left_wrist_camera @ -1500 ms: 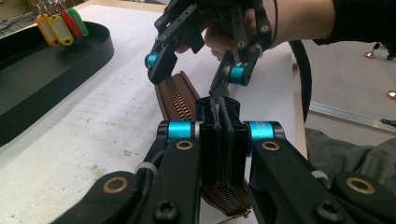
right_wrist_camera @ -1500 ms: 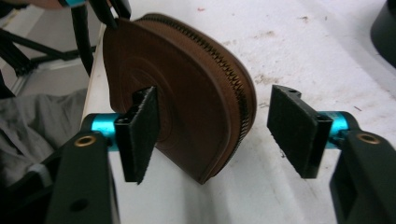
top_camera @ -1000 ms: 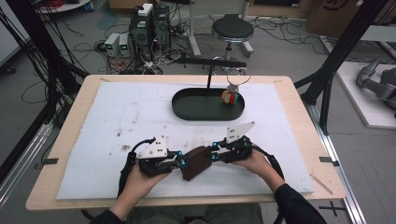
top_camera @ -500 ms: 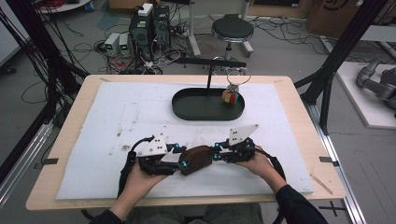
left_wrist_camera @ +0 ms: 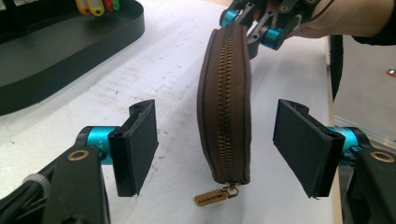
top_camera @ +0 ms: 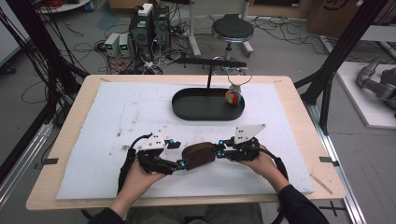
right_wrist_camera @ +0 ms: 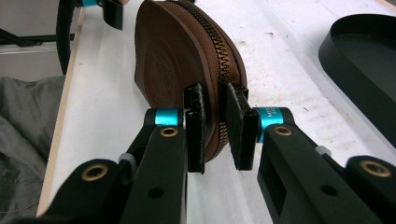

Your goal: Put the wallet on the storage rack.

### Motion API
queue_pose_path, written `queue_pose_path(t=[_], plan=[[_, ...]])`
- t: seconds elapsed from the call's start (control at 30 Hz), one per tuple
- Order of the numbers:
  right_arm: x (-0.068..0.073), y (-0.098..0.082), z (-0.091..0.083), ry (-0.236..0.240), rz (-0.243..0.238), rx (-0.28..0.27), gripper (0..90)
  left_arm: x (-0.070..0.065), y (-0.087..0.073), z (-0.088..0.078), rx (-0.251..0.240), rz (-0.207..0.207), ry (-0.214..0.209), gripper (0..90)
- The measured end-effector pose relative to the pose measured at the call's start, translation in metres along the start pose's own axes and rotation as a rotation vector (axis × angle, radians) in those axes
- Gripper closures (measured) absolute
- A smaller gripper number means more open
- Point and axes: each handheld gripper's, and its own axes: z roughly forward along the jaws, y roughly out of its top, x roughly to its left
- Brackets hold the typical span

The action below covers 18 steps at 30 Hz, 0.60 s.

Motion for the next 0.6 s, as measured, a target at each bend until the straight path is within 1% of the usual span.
queue_pose_path(t=[0.07,0.17,0.33,0.4,0.43,0.6], plan=[[0.0,0.0,0.0,0.0,-0.006,-0.005,79.7,0.003,-0.002,0.003,-0.004,-0.023,-0.016,30.1],[0.002,0.001,0.001,0.004,-0.008,-0.006,79.7,0.005,-0.005,0.007,-0.002,-0.039,-0.03,29.8],[0.003,0.001,0.001,0.008,-0.01,-0.005,79.6,0.004,-0.005,0.014,0.003,-0.042,-0.051,29.8],[0.003,0.002,0.001,0.007,-0.014,-0.006,79.6,0.003,-0.005,0.017,0.015,-0.031,-0.053,30.0],[0.004,0.002,0.001,0.008,-0.013,-0.006,79.6,0.002,-0.006,0.018,0.017,-0.033,-0.058,30.9],[0.004,0.002,0.001,0.009,-0.012,-0.007,79.6,0.001,-0.006,0.022,0.027,-0.028,-0.071,41.9]])
